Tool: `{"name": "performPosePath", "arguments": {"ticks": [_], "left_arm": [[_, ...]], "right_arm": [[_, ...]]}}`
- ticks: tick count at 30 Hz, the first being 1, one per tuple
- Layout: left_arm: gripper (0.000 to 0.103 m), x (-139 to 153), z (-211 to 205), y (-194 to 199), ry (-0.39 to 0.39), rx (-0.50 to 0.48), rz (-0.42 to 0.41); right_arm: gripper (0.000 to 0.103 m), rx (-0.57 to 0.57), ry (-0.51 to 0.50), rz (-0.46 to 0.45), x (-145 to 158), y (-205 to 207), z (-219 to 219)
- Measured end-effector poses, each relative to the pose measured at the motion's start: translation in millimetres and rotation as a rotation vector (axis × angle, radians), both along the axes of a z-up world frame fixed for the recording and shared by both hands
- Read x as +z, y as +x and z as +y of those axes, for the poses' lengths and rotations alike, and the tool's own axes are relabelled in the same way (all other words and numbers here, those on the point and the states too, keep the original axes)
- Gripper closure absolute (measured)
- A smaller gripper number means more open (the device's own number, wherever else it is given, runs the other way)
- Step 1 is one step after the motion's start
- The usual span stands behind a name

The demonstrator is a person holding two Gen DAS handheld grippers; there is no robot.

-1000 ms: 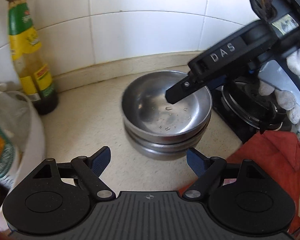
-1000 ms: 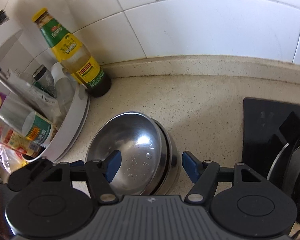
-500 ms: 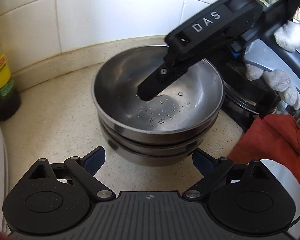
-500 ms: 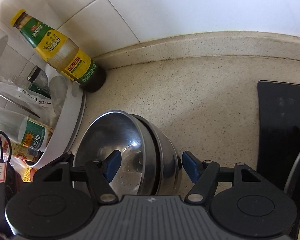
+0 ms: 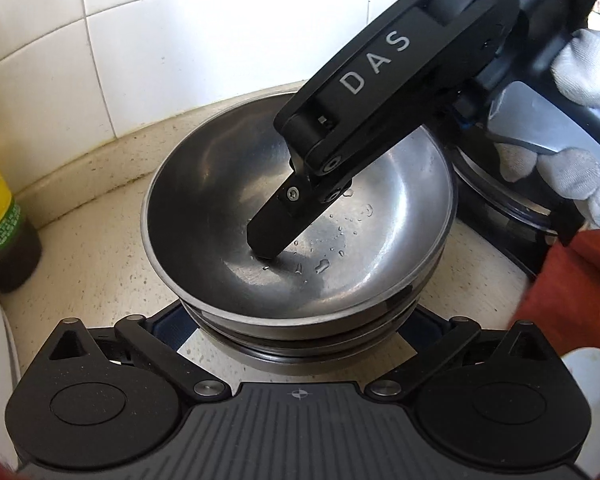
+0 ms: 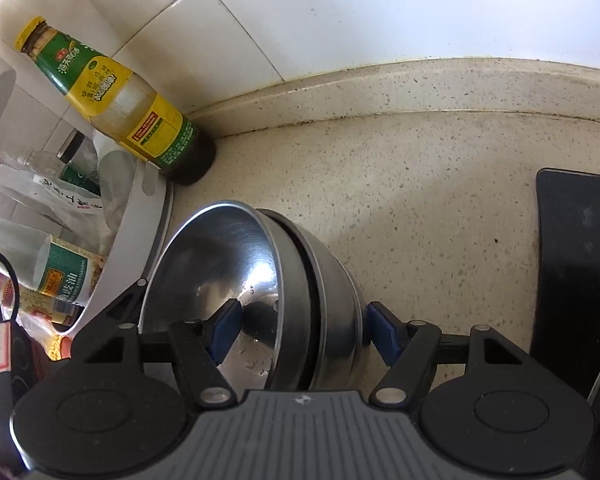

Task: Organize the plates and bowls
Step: 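Grasp the rim of the nested steel bowl stack with the right gripper, then lift the bowl stack with the right gripper and carry it toward the plates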

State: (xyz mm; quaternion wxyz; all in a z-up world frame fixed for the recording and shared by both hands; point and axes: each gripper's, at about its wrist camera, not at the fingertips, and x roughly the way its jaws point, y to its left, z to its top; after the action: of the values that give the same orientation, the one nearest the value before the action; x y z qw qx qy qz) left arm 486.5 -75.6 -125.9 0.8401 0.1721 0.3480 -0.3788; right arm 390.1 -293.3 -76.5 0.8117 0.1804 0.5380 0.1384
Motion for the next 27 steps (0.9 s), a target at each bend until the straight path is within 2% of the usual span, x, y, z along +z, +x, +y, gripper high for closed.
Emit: {"name": "performPosePath", "arguments": {"ticks": [15, 20, 27], "left_arm": [[0.000, -0.7, -12.9, 2.0, 0.036, 0.034, -0.003], [0.000, -1.7, -18.3, 8.4, 0.025, 0.047, 0.014], [0.000, -3.6, -20.3, 12.6, 0.007, 0.077, 0.020]], "right_arm": [[0.033, 0.001, 0.036, -0.010, -2.4, 15.3, -1.5], [0.032, 0.024, 0.020, -0.045, -3.0, 11.9, 2.3], [0.033, -0.005, 0.022, -0.057, -3.9, 7.0, 2.3]]}}
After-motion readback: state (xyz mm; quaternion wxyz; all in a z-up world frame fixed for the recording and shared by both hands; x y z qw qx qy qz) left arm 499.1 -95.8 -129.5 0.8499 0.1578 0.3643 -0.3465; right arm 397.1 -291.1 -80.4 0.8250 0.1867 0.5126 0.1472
